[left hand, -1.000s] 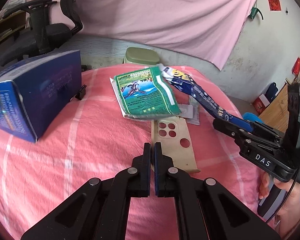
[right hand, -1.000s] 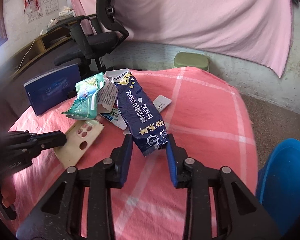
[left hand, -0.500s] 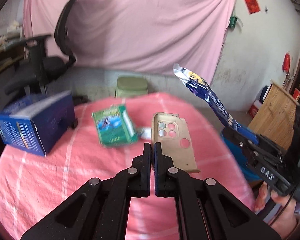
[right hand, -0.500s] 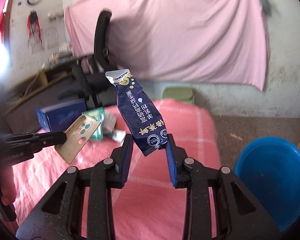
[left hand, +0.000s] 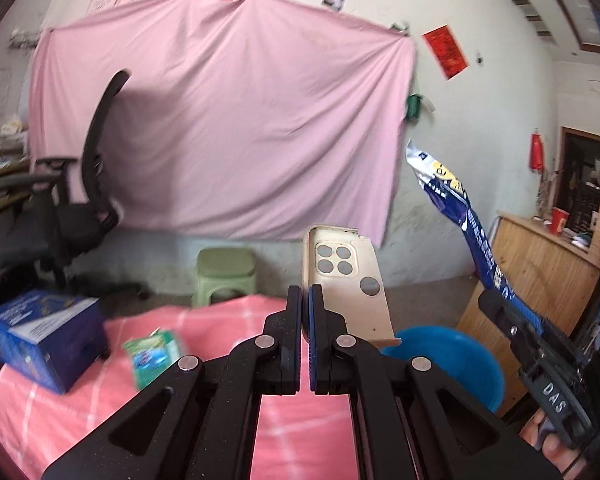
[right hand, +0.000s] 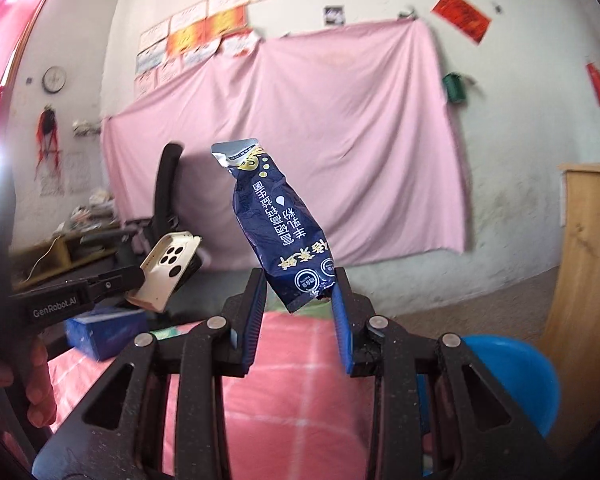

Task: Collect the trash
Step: 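Carry the blue wrapper and beige phone case over the blue basin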

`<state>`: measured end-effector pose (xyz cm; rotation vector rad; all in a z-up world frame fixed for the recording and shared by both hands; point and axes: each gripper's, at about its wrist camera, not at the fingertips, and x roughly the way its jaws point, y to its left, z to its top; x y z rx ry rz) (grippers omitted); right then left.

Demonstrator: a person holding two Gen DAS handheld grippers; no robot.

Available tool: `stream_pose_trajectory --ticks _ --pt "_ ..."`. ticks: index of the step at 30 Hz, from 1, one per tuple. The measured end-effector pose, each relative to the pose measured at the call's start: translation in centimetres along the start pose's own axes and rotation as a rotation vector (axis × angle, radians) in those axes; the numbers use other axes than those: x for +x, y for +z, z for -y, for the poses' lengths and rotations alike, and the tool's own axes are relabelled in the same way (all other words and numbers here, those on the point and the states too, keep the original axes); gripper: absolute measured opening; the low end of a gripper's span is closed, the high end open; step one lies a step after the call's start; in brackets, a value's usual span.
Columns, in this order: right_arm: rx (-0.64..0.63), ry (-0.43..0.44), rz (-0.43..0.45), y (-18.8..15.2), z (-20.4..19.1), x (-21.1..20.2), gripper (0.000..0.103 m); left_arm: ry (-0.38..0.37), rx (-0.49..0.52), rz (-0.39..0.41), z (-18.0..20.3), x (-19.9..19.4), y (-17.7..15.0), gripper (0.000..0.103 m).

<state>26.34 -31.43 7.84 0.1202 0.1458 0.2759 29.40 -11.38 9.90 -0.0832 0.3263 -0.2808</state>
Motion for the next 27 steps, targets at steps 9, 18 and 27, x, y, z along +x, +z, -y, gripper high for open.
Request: stream_pose_trajectory --ticks 9,18,27 --pt "0.037 -0.137 0.081 0.4 5.2 -4.4 0.053 -0.118 0.051 0.049 6.1 2.7 1.4 0.001" --pt "0.109 -0.268 0.015 -1.1 11.6 -7.0 0.053 -0.207 0.080 -0.031 12.7 6.5 -0.2 0.001" --pt "0.207 -0.310 -0.113 -2.7 14.9 -5.6 0.053 -0.218 0.051 -0.177 15.9 10.6 -3.5 0.001"
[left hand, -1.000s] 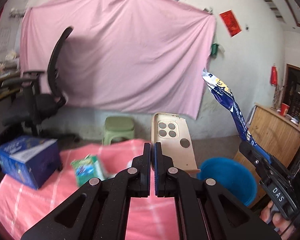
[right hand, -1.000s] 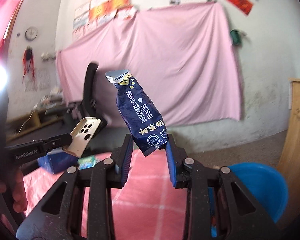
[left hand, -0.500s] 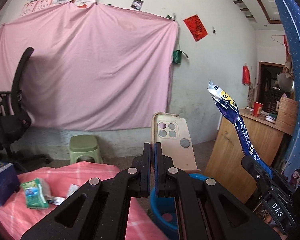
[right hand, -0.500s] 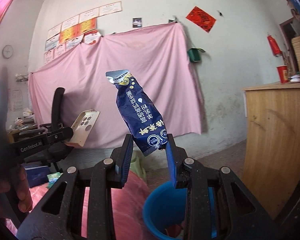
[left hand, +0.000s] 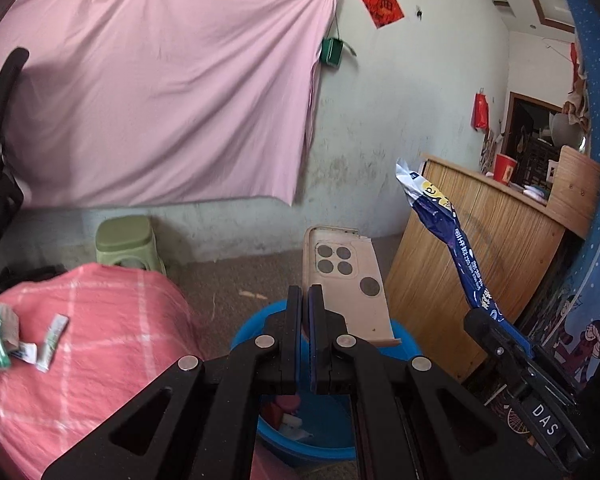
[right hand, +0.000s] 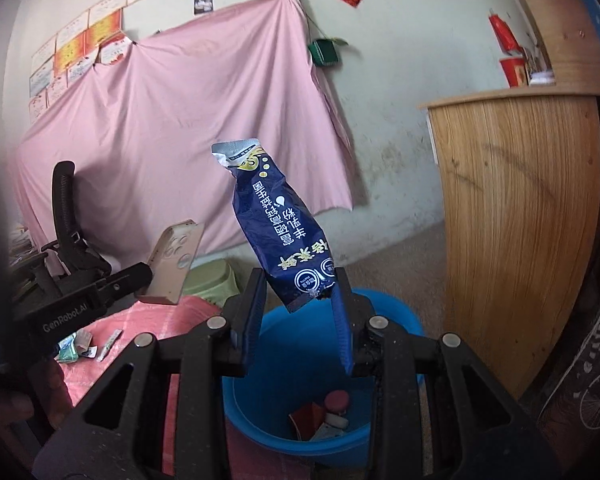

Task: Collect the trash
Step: 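Carry the blue wrapper and beige phone case over the blue basin, then open both grippers to drop the wrapper and phone case into the basin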

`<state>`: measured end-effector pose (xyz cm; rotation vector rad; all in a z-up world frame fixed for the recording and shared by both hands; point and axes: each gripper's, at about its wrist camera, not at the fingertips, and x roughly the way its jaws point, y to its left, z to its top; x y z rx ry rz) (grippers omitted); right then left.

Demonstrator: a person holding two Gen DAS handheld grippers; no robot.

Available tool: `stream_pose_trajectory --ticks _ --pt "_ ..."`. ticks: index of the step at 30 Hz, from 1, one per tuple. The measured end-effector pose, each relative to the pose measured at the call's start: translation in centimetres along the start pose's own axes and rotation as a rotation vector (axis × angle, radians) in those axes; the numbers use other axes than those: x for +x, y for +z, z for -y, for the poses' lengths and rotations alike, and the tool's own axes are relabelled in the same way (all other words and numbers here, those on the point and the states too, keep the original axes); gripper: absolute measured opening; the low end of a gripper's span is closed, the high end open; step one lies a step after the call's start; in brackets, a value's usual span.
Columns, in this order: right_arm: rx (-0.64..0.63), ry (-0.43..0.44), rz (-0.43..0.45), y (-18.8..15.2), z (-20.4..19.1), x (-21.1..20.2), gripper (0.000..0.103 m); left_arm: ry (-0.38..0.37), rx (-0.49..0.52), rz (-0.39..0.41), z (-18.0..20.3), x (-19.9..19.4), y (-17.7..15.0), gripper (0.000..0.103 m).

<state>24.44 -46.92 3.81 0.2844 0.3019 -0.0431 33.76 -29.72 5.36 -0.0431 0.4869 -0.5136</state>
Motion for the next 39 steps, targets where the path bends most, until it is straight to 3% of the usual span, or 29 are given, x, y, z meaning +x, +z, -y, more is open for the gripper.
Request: stream_pose_trajectory --ticks 8,22,27,33,39 --pt "0.030 -0.008 -0.111 -1.0 1.1 3.0 0.053 -0.006 -0.060 -0.140 -0.5 3.4 -1.2 0.001" --pt "0.065 -0.021 -0.225 -2.2 2.7 5.6 0.057 -0.015 -0.072 -0.266 -0.5 6.2 -3.1 0.005" --pt "0.072 -0.026 -0.230 -2.2 3.2 5.8 0.059 -0.012 -0.073 -0.265 -0.8 6.0 -3.2 0.010" --pt "0.067 -0.026 -0.199 -1.9 3.2 5.4 0.067 -0.019 -0.101 -0.217 -1.8 4.6 -2.9 0.031" --pt "0.039 -0.023 -0.142 -1.2 2.1 4.4 0.076 0.006 -0.080 -0.145 -2.6 2.4 -2.0 0.039"
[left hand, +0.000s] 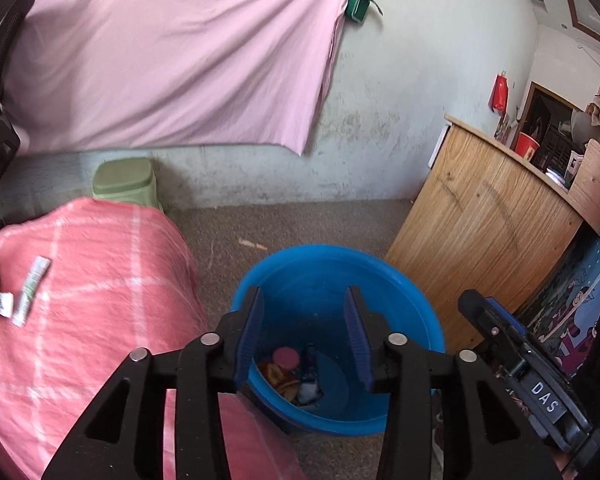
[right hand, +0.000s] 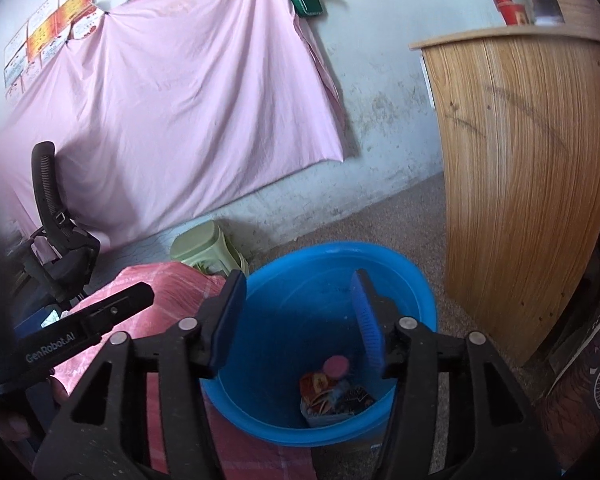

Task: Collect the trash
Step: 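Open both grippers to drop the wrapper and phone case into the basin, then move both grippers back over the table toward the green seed packet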

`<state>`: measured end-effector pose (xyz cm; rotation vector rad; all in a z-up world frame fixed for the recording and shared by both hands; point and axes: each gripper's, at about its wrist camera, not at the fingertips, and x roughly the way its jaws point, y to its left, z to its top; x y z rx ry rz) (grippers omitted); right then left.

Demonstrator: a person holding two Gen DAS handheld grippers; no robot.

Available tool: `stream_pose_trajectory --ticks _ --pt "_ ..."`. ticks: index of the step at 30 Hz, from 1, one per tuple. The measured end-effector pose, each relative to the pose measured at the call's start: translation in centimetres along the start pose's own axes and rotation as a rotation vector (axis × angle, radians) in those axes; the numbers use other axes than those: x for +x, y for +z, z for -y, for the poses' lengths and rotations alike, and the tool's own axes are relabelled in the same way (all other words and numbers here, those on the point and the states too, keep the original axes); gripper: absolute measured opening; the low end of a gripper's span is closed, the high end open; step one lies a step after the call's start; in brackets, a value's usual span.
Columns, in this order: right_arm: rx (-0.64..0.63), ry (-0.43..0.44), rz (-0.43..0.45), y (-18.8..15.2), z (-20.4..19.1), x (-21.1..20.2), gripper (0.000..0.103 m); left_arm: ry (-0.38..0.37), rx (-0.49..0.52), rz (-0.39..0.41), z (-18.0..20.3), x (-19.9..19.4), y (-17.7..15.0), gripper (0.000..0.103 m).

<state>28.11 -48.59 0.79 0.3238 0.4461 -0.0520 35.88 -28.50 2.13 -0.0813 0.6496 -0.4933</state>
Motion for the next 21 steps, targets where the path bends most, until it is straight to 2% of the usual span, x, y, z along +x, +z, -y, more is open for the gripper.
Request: stream_pose_trajectory --ticks 3,5,8,9,12,15,21 --pt "-0.020 0.001 0.043 0.4 -0.7 -0.8 0.083 0.022 0.006 0.046 -0.6 -1.4 0.3 0.047" --pt "-0.032 0.003 0.082 0.7 -1.4 -1.5 0.093 0.034 -0.001 0.077 -1.2 -2.3 0.4 0.055" --pt "-0.045 0.020 0.136 1.1 -2.6 -2.3 0.101 0.061 -0.024 0.127 -2.5 -4.1 0.7 0.073" --pt "-0.052 0.031 0.157 1.2 -3.1 -2.6 0.103 0.070 -0.038 0.154 -3.1 -4.9 0.7 0.083" --pt "-0.060 0.061 0.197 1.4 -4.4 -3.1 0.103 0.103 -0.065 0.232 -4.6 -7.1 0.8 0.097" --pt "-0.071 0.116 0.232 1.3 -6.1 -3.3 0.103 0.152 -0.070 0.288 -6.1 -9.2 0.7 0.099" --pt "-0.136 0.200 0.299 0.9 -10.1 -4.2 0.103 0.232 -0.061 0.351 -8.6 -12.8 -0.1 0.100"
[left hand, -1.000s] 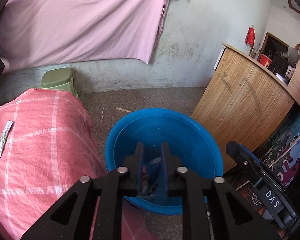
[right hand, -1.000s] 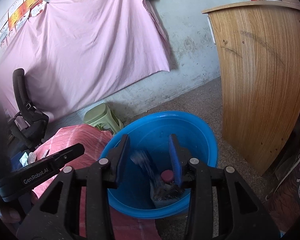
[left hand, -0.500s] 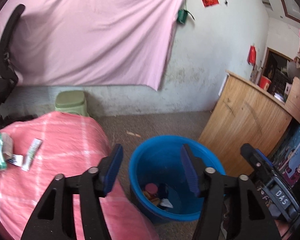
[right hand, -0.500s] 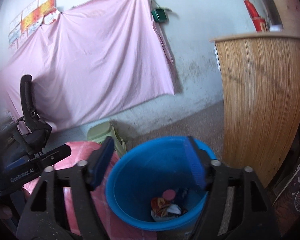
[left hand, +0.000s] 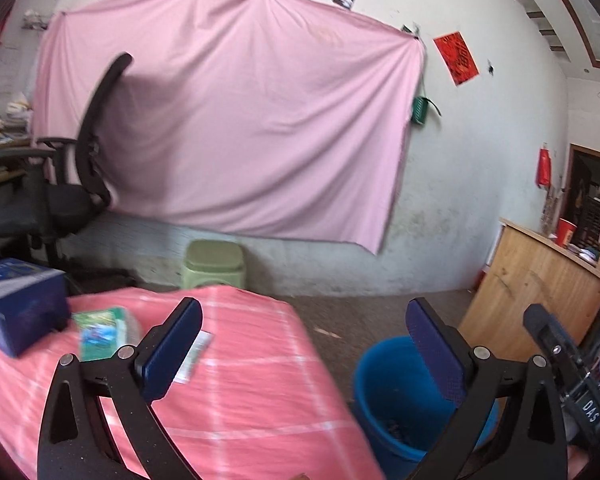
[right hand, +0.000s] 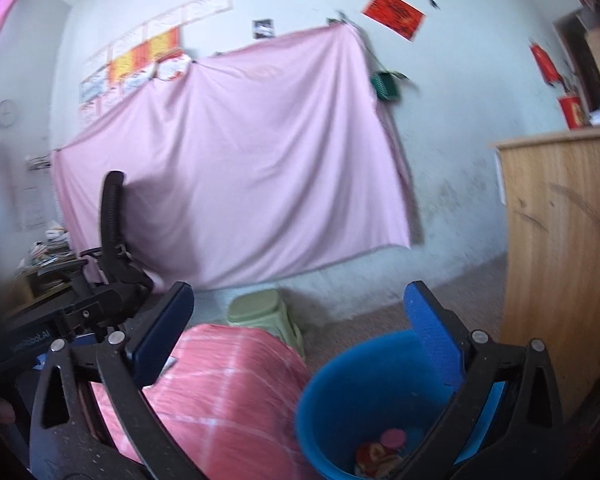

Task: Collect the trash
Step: 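Move both grippers back over the table toward the green seed packet, then close the left gripper on the green seed packet and lift it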

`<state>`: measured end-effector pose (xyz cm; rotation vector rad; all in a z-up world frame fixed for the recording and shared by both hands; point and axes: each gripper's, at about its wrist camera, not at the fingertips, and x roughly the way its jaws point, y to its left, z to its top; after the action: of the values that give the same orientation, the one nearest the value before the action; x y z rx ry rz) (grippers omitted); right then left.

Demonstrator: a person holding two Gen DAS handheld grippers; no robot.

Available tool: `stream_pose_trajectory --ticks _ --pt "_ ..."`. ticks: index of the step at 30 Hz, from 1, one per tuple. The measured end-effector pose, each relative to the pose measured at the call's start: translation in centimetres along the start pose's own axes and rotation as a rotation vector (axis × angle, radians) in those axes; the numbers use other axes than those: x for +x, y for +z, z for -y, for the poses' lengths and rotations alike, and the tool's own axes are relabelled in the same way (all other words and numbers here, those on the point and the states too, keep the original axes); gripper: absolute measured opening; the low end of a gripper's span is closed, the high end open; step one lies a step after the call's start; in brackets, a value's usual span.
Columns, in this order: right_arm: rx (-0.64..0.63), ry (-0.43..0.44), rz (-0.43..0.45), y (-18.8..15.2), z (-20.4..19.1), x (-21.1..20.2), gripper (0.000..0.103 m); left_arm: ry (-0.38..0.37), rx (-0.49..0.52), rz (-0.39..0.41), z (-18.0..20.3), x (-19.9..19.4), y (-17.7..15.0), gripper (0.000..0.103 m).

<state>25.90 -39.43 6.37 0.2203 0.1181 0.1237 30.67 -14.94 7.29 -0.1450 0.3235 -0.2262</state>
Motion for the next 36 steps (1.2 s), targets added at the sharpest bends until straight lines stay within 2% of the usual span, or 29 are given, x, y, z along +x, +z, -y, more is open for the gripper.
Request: stream_pose_trajectory --ticks 8,18,26,30,36 --pt "-0.035 0.099 0.084 0.2 -6.0 0.3 0.103 0.107 -0.003 0.076 -4.5 -3.1 0.2 0.100" --pt "-0.077 0.165 0.048 -1.3 -11.4 3.4 0.103 0.246 -0.001 0.102 -11.7 -5.6 -1.3 0.100" --pt "-0.136 0.203 -0.052 -3.5 -15.0 7.2 0.103 0.316 0.000 0.017 -16.8 -4.5 -3.4 0.100" --pt "-0.183 0.195 -0.130 -4.6 -16.5 9.2 0.103 0.314 -0.005 -0.053 -18.5 -3.5 -4.6 0.100" --pt "-0.248 0.171 -0.296 -7.3 -17.6 12.8 0.103 0.263 -0.024 -0.167 -20.0 -1.2 -5.9 0.100"
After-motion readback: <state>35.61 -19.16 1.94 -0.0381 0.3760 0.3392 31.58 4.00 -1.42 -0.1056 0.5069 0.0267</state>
